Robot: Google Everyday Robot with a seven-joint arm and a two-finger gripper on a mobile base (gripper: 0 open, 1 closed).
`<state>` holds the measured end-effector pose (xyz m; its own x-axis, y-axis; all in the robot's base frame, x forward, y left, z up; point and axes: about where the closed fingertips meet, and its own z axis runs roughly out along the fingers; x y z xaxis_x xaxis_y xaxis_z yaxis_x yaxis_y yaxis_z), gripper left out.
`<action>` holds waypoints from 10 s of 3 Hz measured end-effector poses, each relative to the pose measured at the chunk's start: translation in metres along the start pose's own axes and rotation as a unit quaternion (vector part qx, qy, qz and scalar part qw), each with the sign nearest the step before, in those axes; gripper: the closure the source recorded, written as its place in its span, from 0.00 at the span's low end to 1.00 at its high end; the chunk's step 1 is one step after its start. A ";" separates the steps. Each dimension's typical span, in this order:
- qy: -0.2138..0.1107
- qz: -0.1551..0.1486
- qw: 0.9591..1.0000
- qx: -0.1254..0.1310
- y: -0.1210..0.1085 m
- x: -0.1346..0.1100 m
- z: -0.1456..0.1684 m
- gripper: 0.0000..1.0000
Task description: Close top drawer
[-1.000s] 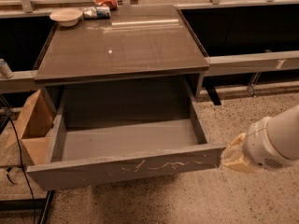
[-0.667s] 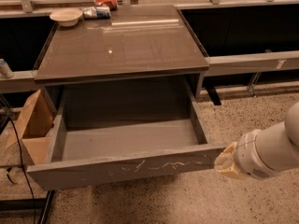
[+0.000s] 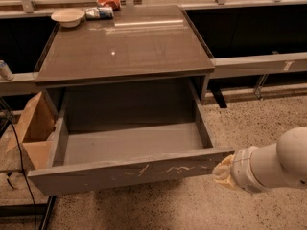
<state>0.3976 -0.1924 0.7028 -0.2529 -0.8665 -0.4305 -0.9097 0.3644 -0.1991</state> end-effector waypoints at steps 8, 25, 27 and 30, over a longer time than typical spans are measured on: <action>-0.057 -0.060 0.997 0.000 0.002 -0.050 0.097 1.00; -0.118 -0.114 0.986 0.041 -0.038 -0.117 0.157 0.28; -0.118 -0.114 0.986 0.041 -0.038 -0.117 0.157 0.00; -0.116 -0.127 0.982 0.078 -0.052 -0.123 0.162 0.51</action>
Offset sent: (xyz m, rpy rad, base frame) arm 0.0077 0.0276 -0.0343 0.0557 -0.0379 0.0558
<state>0.5295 -0.0494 0.6238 0.0732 -0.8415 -0.5353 -0.8680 0.2105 -0.4497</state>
